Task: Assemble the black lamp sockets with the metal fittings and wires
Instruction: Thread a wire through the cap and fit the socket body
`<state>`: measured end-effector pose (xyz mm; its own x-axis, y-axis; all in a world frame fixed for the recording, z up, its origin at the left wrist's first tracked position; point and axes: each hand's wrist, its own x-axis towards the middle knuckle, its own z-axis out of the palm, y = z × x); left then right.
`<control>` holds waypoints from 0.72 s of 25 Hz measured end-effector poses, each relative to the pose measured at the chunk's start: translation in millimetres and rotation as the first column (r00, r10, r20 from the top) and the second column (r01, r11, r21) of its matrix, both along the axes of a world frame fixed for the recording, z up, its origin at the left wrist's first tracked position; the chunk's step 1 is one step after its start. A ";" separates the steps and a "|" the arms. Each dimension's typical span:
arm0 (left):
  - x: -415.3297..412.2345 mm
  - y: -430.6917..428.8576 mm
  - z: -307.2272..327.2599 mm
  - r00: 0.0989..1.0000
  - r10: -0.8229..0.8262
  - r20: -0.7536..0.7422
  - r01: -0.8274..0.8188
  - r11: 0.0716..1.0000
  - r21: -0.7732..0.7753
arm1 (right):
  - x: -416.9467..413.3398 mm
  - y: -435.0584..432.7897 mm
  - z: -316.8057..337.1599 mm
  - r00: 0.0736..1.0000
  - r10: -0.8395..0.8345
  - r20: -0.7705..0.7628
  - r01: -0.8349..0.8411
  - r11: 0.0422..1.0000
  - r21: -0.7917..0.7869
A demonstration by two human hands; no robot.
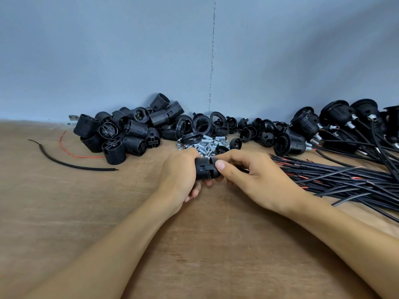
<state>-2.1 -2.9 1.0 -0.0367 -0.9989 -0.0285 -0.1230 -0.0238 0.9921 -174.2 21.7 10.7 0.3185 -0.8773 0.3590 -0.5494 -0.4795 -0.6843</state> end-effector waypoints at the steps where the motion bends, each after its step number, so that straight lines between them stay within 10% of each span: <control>1: -1.4 0.6 0.4 1.000 0.020 0.014 -0.020 1.000 -0.007 | -0.4 -0.2 1.6 1.000 0.020 0.021 -0.021 0.999 0.038; 9: -6.3 4.3 -1.7 0.983 0.160 0.088 -0.142 0.973 -0.180 | -2.4 0.2 4.0 0.974 0.119 0.193 -0.147 0.979 0.140; 18: -6.2 -0.1 -9.1 0.978 0.171 0.118 -0.145 0.968 -0.203 | -4.6 -6.0 -1.4 0.997 0.052 0.057 -0.056 0.995 0.085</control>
<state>-8.3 -3.1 -8.1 0.1130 -0.9789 0.1702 -0.2644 0.1355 0.9548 -178.8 15.7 9.3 0.3484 -0.8879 0.3004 -0.4852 -0.4451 -0.7527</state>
